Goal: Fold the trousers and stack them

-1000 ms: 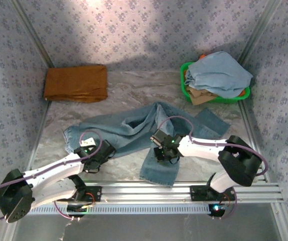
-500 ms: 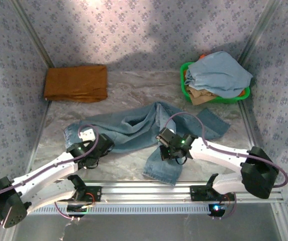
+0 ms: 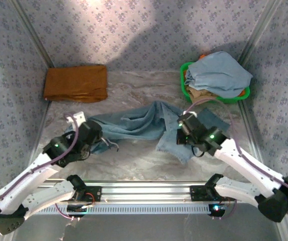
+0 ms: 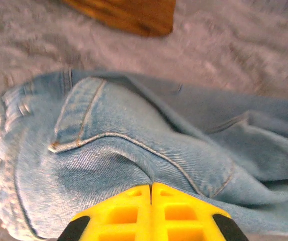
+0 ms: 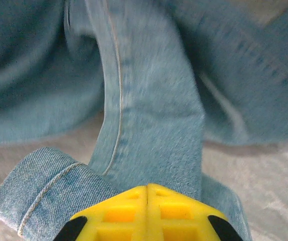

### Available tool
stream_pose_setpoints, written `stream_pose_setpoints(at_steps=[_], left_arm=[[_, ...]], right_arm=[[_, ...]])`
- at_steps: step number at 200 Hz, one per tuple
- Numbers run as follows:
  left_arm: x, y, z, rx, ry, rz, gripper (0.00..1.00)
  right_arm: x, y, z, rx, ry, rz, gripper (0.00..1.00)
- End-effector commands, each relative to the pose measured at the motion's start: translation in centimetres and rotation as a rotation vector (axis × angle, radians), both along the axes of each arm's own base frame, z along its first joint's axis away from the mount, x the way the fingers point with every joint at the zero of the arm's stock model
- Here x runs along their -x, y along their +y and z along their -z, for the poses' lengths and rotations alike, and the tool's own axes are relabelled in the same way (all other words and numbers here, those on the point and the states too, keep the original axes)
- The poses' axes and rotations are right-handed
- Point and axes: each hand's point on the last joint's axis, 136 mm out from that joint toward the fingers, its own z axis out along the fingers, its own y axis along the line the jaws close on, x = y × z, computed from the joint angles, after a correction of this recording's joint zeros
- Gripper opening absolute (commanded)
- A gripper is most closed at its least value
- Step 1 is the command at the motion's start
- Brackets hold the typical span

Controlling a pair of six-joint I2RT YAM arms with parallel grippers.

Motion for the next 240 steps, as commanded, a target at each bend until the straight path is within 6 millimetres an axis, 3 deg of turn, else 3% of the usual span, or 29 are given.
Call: stream_pose_setpoints(at_steps=[1, 33, 40, 65, 83, 101, 115, 134, 154, 182, 213, 240], left_arm=[[-0.7, 2.1, -4.7, -0.069, -0.102, -0.018, 0.0], [-3.5, 3.3, -8.0, -0.038, -0.156, -0.061, 0.0], [-4.4, 3.3, -8.3, -0.008, -0.155, -0.057, 0.0], [-7.8, 3.4, -7.6, 0.06, -0.101, -0.054, 0.0], [-8.2, 0.3, -4.7, 0.113, -0.01, 0.057, 0.0], [-6.2, -2.5, -0.3, 0.077, 0.086, 0.112, 0.0], [-3.6, -4.6, 3.7, 0.044, 0.167, 0.156, 0.14], [-0.3, -5.9, 8.4, -0.009, 0.258, 0.185, 0.28], [2.3, -5.4, 12.4, -0.061, 0.35, 0.167, 0.42], [4.2, -4.2, 16.2, -0.047, 0.404, 0.119, 0.55], [4.7, -3.7, 19.2, -0.039, 0.434, 0.087, 0.68], [3.5, -4.6, 20.6, -0.009, 0.394, 0.064, 0.76]], right_arm=[[-1.3, -1.7, -5.0, -0.047, -0.117, 0.027, 0.0], [-5.8, -2.5, -9.6, -0.191, -0.196, 0.08, 0.0], [-7.3, -2.7, -11.5, -0.233, -0.236, 0.095, 0.0], [-12.3, -4.0, -13.1, -0.29, -0.268, 0.16, 0.0], [-15.2, -4.3, -13.2, -0.324, -0.261, 0.179, 0.0], [-16.6, -3.7, -12.3, -0.333, -0.236, 0.171, 0.0], [-17.0, -3.0, -11.7, -0.329, -0.222, 0.153, 0.0], [-16.9, -2.6, -11.0, -0.321, -0.208, 0.144, 0.0], [-16.6, -2.5, -10.3, -0.311, -0.195, 0.134, 0.0], [-16.2, -2.6, -9.2, -0.307, -0.177, 0.135, 0.0], [-15.9, -2.6, -8.0, -0.302, -0.157, 0.133, 0.0], [-15.9, -2.6, -8.0, -0.299, -0.157, 0.128, 0.0]])
